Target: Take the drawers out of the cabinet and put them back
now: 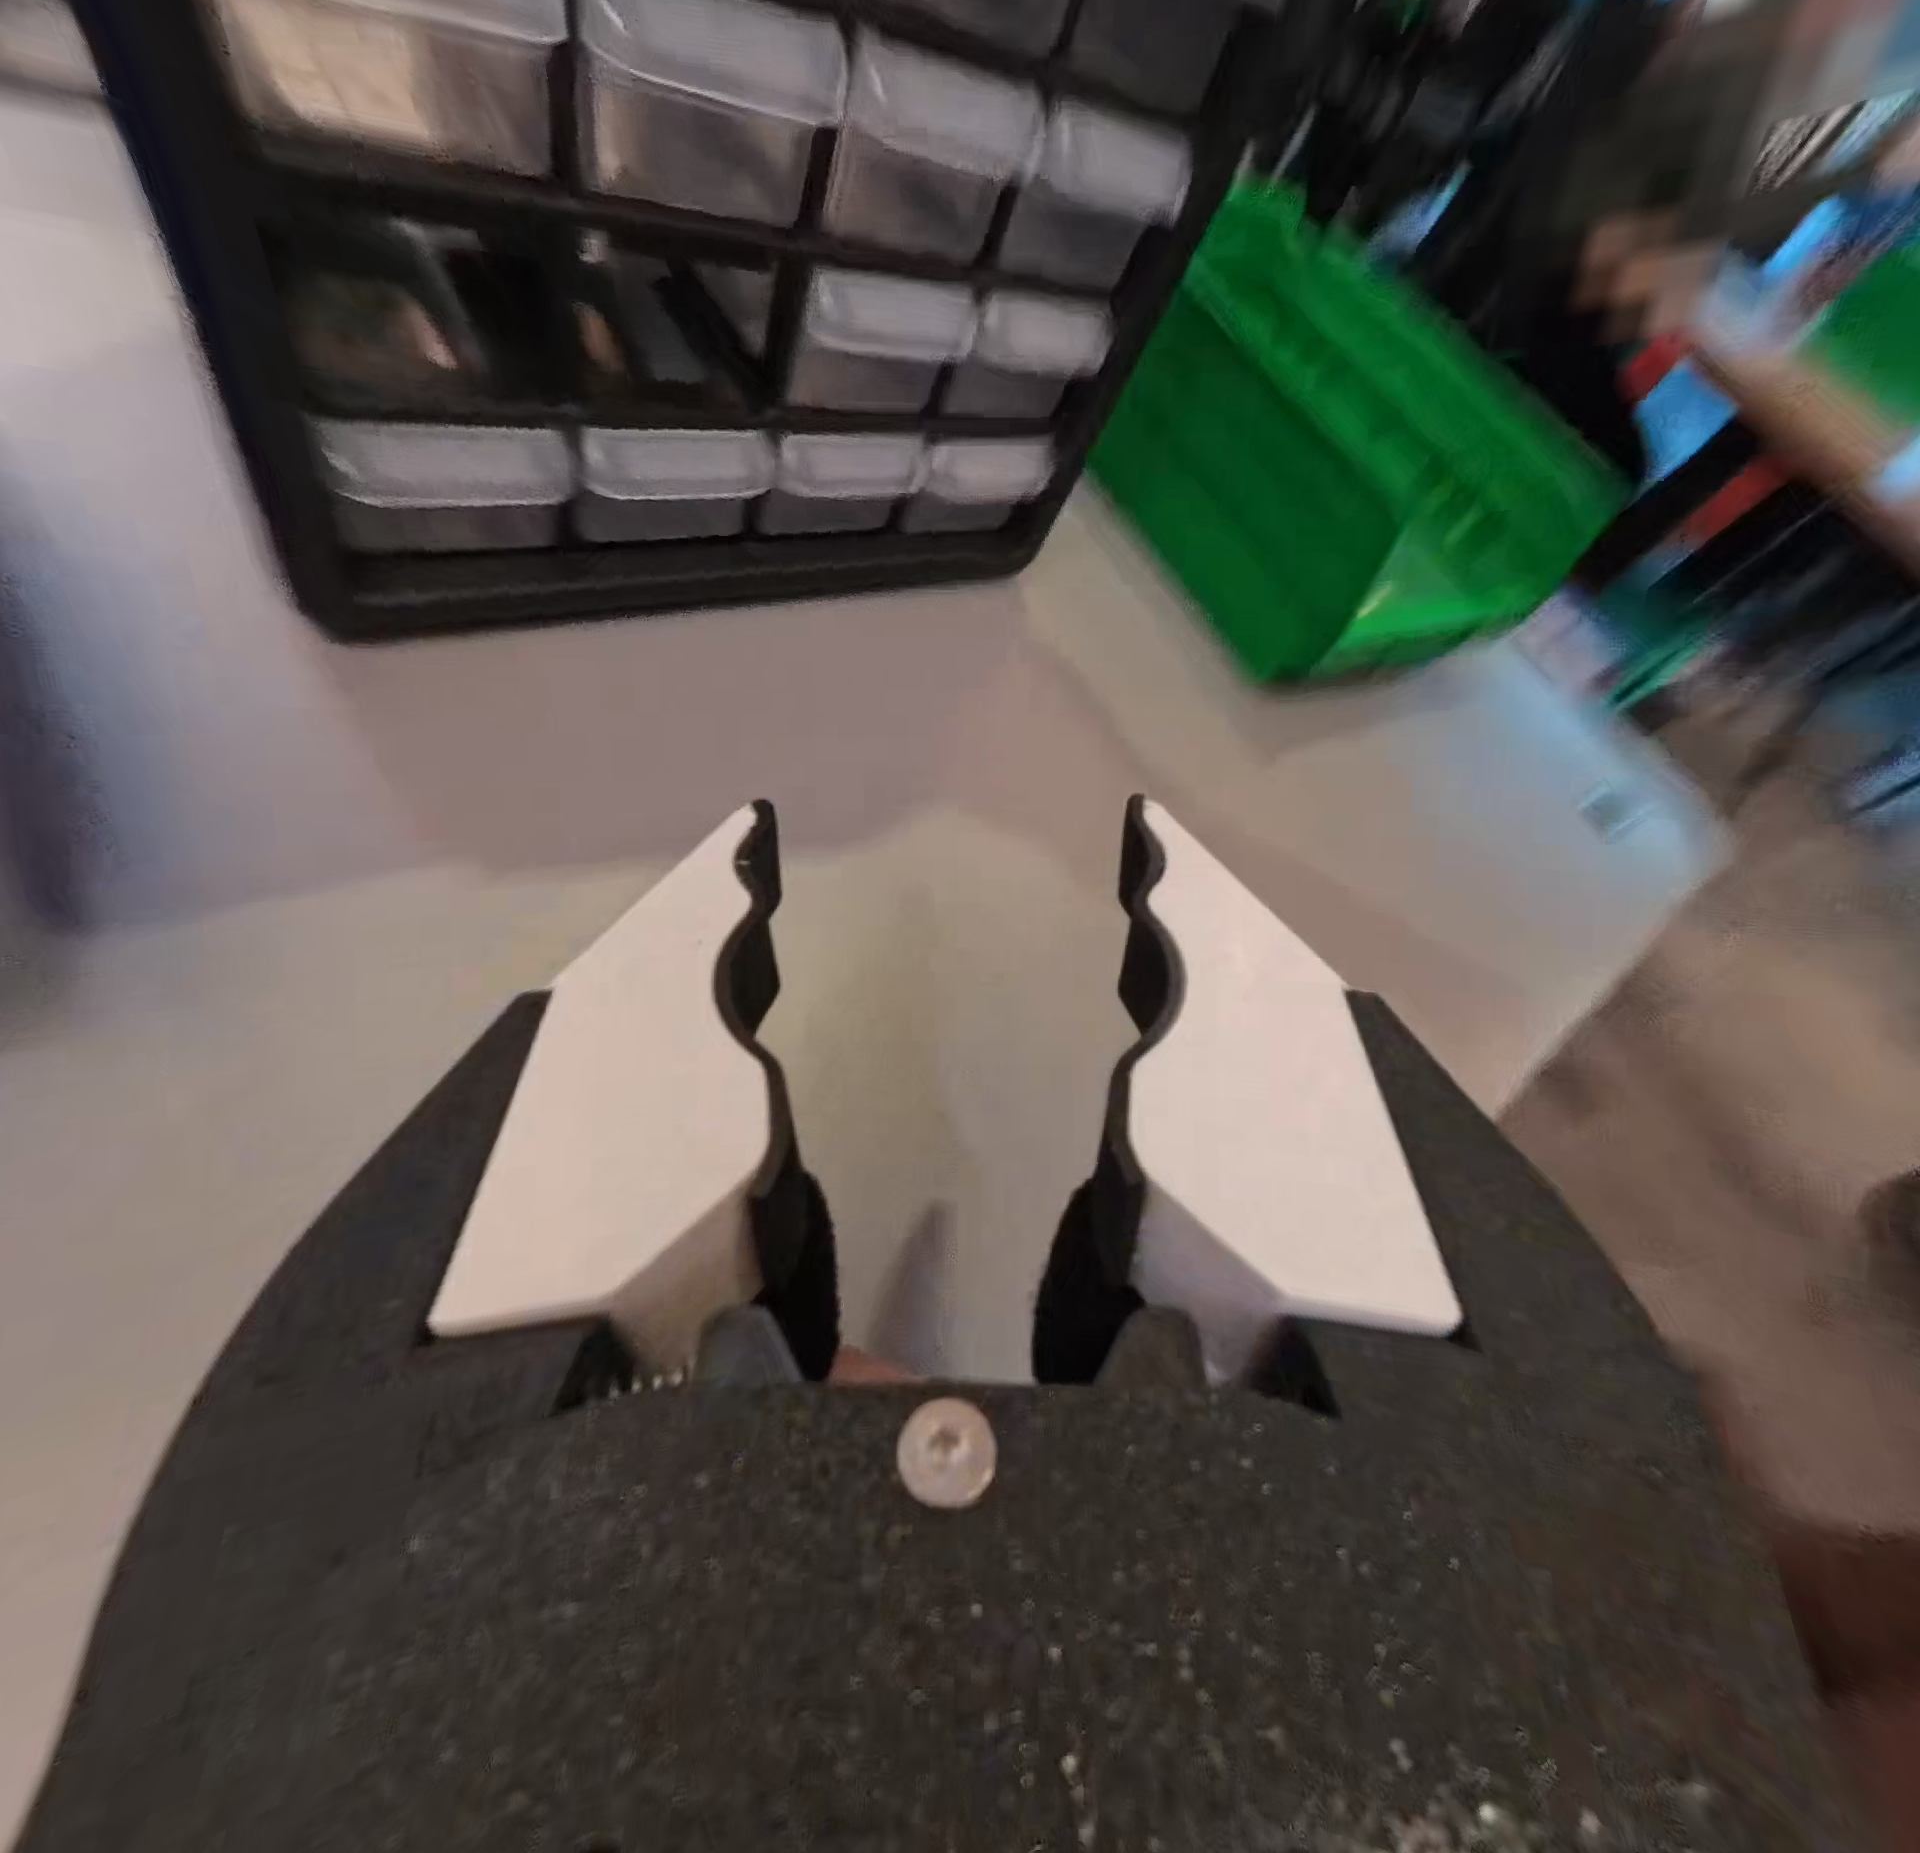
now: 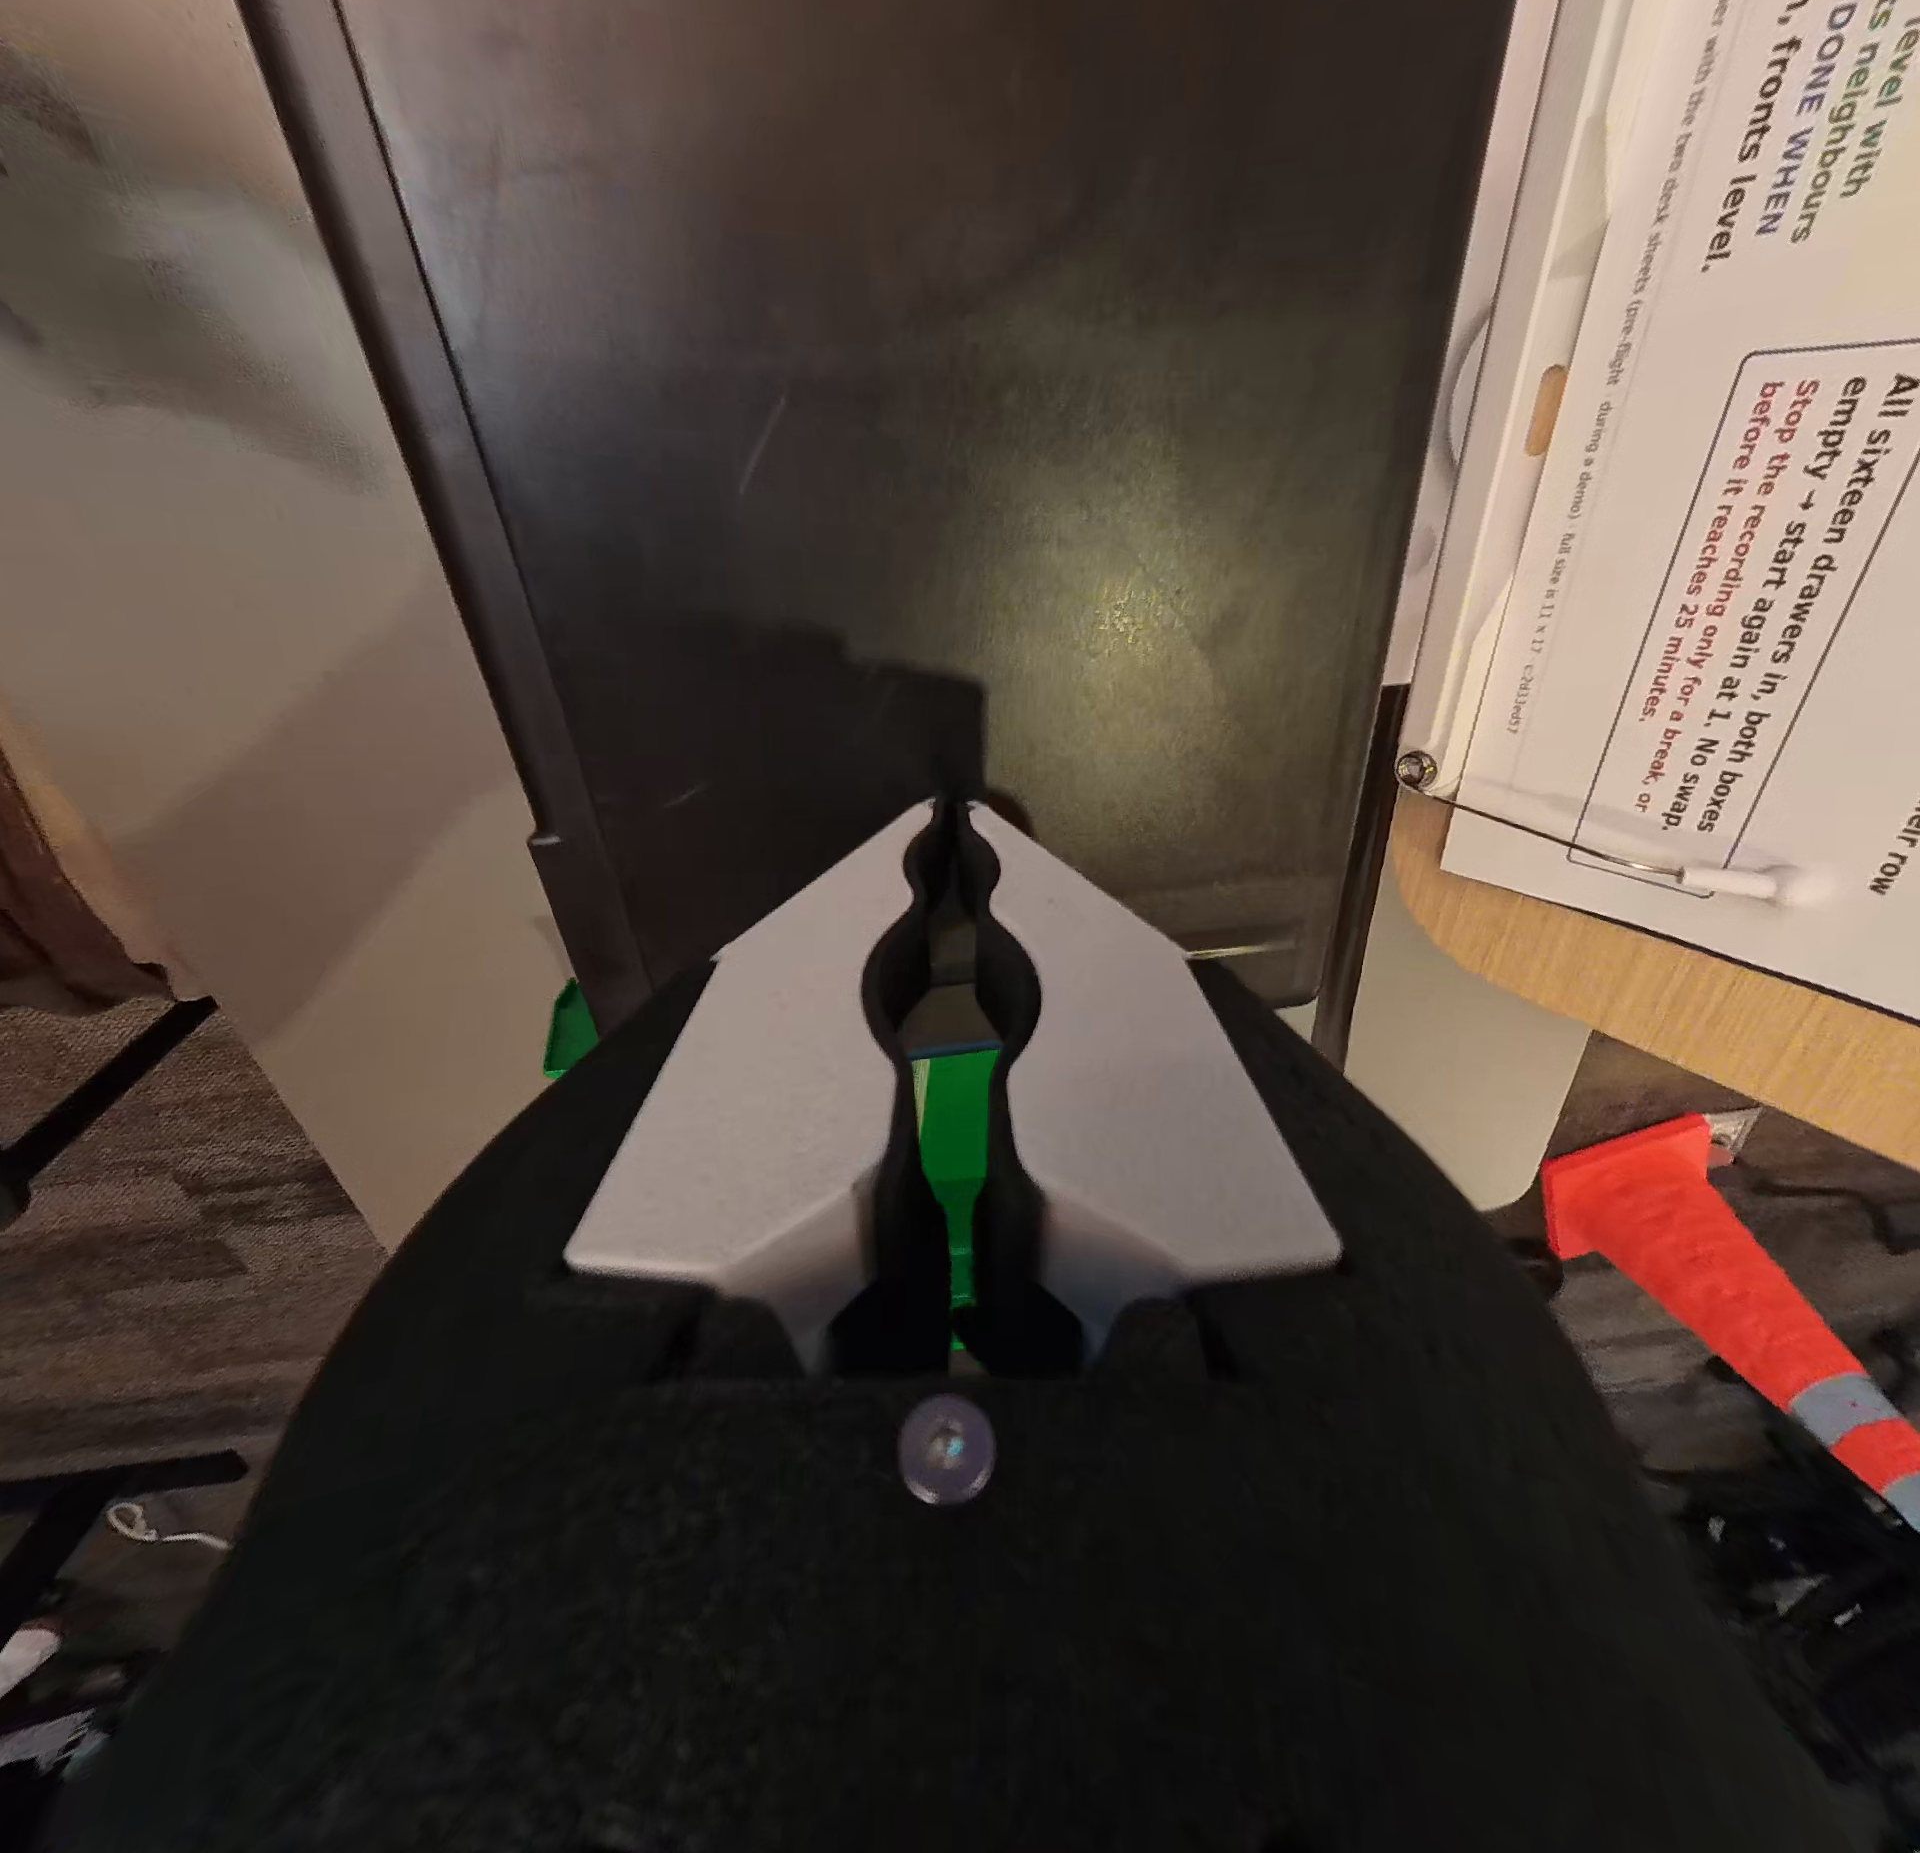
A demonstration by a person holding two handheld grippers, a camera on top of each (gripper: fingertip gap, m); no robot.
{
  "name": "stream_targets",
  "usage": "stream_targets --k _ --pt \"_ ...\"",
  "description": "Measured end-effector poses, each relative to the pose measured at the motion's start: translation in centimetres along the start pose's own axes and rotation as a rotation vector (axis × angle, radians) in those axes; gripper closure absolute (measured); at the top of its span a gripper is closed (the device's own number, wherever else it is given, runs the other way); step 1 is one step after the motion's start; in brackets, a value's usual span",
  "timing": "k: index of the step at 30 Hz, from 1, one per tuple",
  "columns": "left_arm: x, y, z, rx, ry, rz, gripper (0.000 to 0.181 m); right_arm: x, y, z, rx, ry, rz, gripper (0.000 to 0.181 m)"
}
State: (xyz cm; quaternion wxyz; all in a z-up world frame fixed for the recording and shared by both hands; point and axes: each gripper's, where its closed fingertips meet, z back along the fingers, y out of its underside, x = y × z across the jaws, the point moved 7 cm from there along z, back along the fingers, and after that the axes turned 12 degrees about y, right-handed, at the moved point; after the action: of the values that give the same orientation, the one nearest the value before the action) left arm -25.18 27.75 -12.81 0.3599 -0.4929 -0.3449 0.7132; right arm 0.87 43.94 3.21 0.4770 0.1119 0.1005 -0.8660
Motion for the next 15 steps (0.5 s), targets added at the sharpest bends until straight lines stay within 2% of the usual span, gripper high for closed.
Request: stream_targets --k 3,5,7,9,12,15 --pt "-1.1 -2.3 -3.0 -0.271 0.298 0.434 0.113 0.1 -0.1 0.0 0.015 0.009 -0.004 0.181" --pt "-0.3 -4.0 -4.5 -0.546 0.454 0.656 0.113 0.2 -0.1 0.1 0.016 0.030 -0.003 0.181" --pt "1.1 -5.0 -6.0 -0.780 0.555 0.740 0.137 0.4 0.0 0.1 0.004 0.058 0.009 0.181" --pt "2.5 -5.2 -8.1 -0.855 0.556 0.773 0.138 0.5 0.1 0.1 -0.003 0.067 -0.001 0.181" --pt "3.9 -5.0 -10.7 -0.968 0.457 0.814 0.141 0.5 0.0 0.2 0.009 0.072 -0.011 0.181" --pt "4.1 -4.3 -12.3 -0.997 0.285 0.809 0.153 0.6 -0.1 0.2 0.020 0.094 0.010 0.181"
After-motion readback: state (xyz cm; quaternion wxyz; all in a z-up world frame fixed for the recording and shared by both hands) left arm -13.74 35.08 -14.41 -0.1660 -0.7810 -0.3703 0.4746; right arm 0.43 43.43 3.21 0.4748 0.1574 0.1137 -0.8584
